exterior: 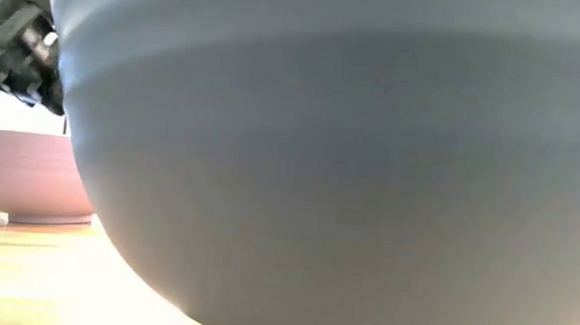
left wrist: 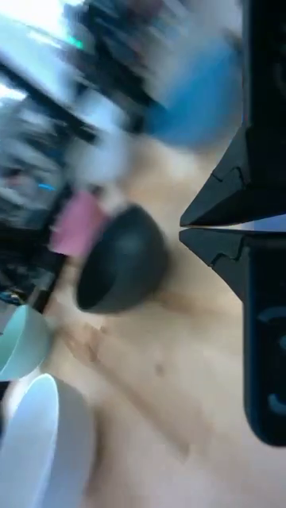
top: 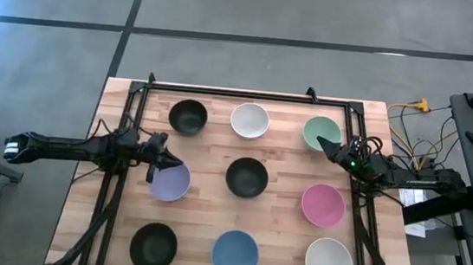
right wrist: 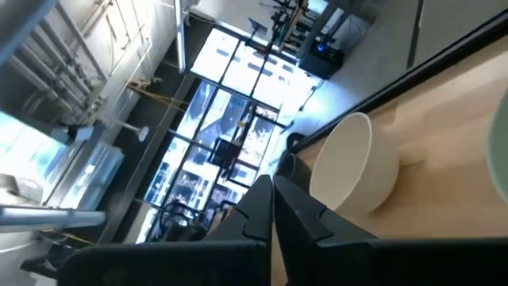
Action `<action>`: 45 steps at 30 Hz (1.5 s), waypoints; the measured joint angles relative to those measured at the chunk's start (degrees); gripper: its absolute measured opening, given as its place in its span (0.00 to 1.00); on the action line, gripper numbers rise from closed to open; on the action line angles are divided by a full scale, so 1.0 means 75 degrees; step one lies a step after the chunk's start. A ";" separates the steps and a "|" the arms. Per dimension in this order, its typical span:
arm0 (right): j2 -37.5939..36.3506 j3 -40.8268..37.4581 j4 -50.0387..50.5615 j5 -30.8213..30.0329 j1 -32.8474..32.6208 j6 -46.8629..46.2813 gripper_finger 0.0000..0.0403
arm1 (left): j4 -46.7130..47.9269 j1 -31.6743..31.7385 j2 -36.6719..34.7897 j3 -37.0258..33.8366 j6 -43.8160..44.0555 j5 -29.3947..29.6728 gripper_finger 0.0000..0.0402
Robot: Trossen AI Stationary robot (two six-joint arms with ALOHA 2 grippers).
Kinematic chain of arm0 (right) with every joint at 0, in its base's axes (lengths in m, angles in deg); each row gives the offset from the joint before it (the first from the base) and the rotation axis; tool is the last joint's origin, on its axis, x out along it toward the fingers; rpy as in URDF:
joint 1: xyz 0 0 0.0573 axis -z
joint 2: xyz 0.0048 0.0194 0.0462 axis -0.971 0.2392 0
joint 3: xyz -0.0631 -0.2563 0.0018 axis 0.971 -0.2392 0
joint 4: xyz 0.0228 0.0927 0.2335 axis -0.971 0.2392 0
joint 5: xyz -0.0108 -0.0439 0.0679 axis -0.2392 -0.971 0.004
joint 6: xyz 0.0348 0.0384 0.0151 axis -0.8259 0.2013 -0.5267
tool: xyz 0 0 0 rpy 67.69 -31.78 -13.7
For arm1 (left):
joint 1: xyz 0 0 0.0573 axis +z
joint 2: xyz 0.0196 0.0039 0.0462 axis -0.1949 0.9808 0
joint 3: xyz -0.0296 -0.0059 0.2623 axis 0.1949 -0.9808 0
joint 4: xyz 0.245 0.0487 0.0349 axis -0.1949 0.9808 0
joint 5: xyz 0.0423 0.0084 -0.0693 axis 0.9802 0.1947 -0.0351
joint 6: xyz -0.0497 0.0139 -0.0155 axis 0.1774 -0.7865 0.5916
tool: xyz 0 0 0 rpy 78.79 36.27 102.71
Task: Nest bowls inside each other
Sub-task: Stack the green bowl on top of the middle black bowl
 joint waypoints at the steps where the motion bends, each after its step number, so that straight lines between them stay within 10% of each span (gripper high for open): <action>1: 0.0028 0.0000 -0.0068 0.0000 0.0000 -0.0133 0.02 | -0.0417 0.0003 0.0000 0.0000 0.1053 0.0002 0.00; 7: 0.0244 0.0000 -0.0638 0.0064 -0.0003 -0.0414 0.02 | -0.3447 0.0000 0.0048 0.0000 0.5140 0.1237 0.00; 14: 0.0590 0.0000 -0.1736 0.0130 -0.0003 0.0484 0.02 | -0.6133 0.0000 0.0141 0.0000 0.4747 0.3668 0.00; 24: 0.0726 0.0000 -0.2686 0.0102 0.0019 0.0282 0.02 | -0.6406 0.0003 0.0400 0.0286 0.4299 0.5505 0.00; 34: 0.2075 0.0722 -0.7583 0.0022 0.0017 0.2558 0.02 | -0.7082 0.0003 0.1637 0.2295 0.3099 0.4647 0.00; 41: 0.4041 0.3411 -0.7511 0.1493 0.0015 0.5426 0.02 | -0.7484 -0.0006 0.2934 0.4753 -0.0017 0.2067 0.00; 45: 0.5299 0.5193 -0.6622 0.2893 0.0015 0.8097 0.02 | -0.7289 0.0006 0.3623 0.6149 -0.0256 0.1861 0.00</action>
